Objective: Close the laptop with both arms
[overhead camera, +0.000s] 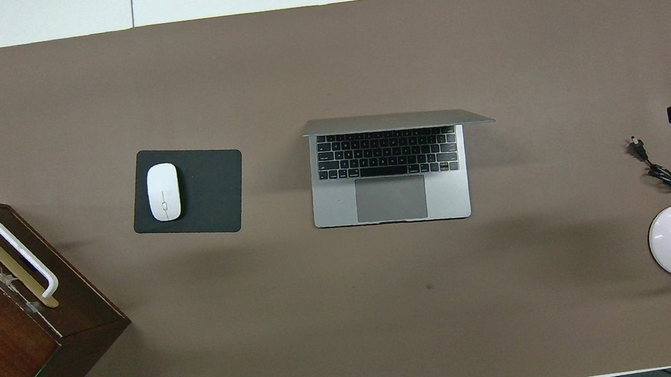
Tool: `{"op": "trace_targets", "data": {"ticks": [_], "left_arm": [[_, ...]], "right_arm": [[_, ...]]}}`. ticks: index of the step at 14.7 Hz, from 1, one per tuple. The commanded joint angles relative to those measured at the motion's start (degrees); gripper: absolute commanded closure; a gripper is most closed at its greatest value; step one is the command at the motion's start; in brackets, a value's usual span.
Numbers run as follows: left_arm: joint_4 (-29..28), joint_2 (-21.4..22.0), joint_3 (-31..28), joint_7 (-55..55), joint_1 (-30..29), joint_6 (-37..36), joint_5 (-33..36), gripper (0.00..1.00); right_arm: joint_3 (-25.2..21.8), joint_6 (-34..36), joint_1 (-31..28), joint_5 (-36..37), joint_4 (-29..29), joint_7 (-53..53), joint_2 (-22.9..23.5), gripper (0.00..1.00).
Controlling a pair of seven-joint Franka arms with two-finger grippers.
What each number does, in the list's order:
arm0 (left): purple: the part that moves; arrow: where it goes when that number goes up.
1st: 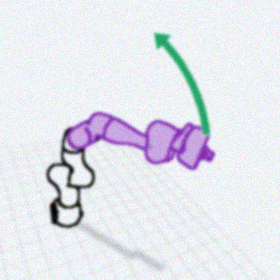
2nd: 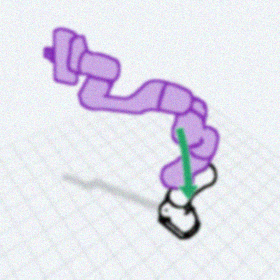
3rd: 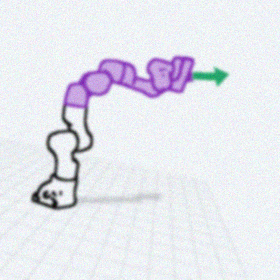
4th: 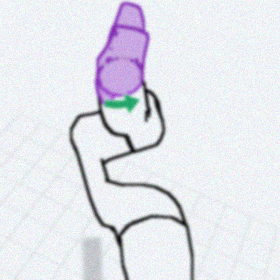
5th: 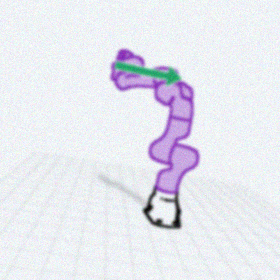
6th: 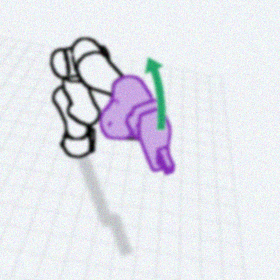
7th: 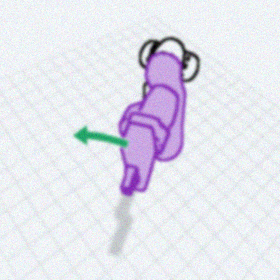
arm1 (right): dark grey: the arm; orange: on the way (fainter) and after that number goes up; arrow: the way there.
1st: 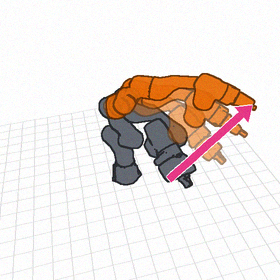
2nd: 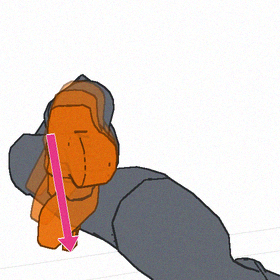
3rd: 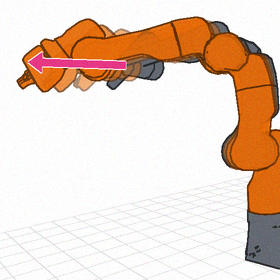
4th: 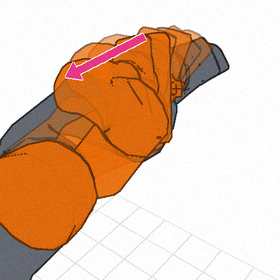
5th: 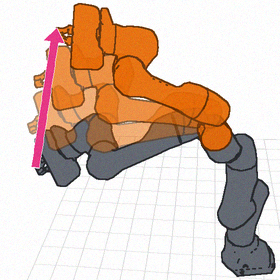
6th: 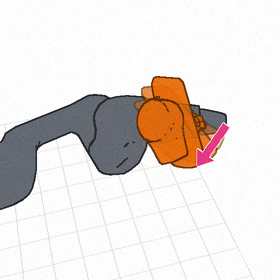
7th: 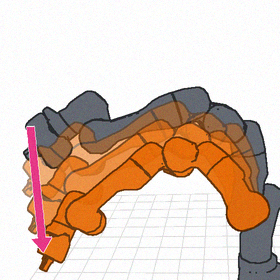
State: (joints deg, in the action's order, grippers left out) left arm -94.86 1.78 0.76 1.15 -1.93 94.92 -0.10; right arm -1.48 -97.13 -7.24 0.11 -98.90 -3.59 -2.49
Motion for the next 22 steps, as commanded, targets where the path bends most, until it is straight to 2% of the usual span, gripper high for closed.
{"op": "trace_targets", "data": {"ticks": [1,8,11,15,19,20,22], "left_arm": [[-2.1,1.7,0.1,0.9,-0.2,1.4,-0.4,1.0],[-2.2,1.7,0.0,2.2,0.1,2.9,-0.6,1.0],[-3.1,1.7,0.2,6.5,0.6,4.3,-0.9,1.0],[-10.5,4.9,0.6,6.8,2.0,9.6,-2.7,1.0],[-21.2,9.5,0.6,6.6,6.6,20.6,-5.2,1.0],[-24.6,10.9,0.6,6.8,7.9,24.3,-5.3,1.0],[-29.8,13.1,0.6,7.3,10.4,29.8,-5.3,1.0]], "right_arm": [[0.5,-1.6,-0.9,-0.2,-2.0,-1.3,-1.6,0.0],[0.6,-1.6,-0.9,-0.2,-1.9,-1.3,-1.6,0.0],[0.6,-1.6,-0.9,-0.2,-2.0,-1.3,-1.6,0.0],[0.6,-1.6,-0.8,-0.2,-1.9,-1.2,-1.6,0.0],[0.6,-1.6,-0.7,-0.2,-2.0,-1.4,-1.6,0.0],[0.6,-1.6,-0.7,-0.2,-1.9,-1.4,-1.6,0.02],[0.6,-1.9,-0.6,-0.2,-2.0,-1.5,-1.6,0.15]]}}
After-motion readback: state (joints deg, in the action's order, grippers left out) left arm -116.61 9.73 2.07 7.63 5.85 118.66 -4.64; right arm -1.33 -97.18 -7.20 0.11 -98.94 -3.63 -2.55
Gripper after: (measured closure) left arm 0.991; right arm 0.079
